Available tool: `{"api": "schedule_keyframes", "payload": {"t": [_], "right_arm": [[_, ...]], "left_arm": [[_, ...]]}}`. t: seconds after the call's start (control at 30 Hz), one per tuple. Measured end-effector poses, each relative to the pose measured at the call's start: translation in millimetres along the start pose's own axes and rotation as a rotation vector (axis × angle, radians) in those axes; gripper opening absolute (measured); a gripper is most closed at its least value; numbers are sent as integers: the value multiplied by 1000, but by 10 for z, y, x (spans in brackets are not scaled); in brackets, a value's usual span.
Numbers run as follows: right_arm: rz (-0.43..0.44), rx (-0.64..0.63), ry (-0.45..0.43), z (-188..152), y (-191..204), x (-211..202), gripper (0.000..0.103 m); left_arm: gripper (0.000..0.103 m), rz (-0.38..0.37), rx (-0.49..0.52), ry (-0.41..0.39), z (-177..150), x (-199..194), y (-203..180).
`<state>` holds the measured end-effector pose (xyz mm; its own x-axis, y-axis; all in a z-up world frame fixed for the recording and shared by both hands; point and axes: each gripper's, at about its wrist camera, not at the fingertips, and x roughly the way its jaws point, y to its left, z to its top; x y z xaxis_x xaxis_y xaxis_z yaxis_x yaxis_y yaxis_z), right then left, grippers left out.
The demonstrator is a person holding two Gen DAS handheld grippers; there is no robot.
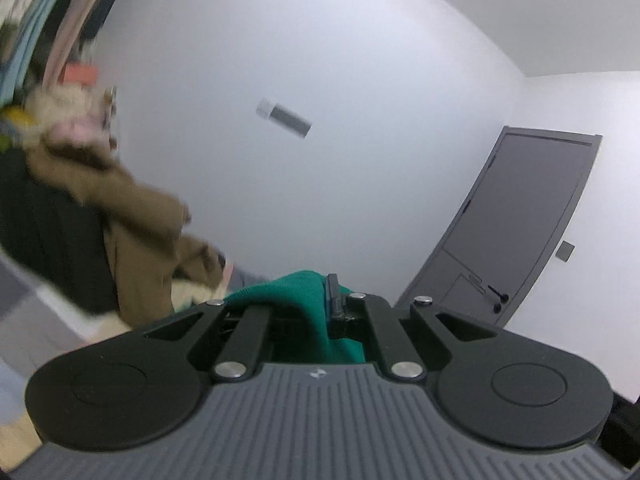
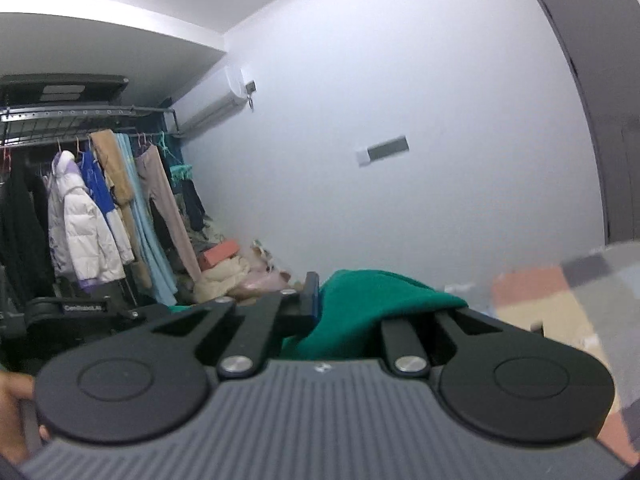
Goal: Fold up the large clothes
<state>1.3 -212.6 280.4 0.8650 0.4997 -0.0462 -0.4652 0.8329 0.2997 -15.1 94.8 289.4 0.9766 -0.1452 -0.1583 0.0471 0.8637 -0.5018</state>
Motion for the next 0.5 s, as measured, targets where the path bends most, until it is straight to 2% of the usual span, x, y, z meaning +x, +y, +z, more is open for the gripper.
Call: {"api": "schedule_keyframes", "payload": {"t": [0.23,0.4,0.5], "right_arm": [[-21,-44,-58,458,196,-333,12],[-24,-59,-67,745,300,-518,12],[-25,-77,-83,897,371,-609,12]], "left_arm": [[7,14,68,-62,462,-447,-575],[7,-14,66,-98,752,-705,-882],[7,-20,105,-108,950,-847,-1086]]}}
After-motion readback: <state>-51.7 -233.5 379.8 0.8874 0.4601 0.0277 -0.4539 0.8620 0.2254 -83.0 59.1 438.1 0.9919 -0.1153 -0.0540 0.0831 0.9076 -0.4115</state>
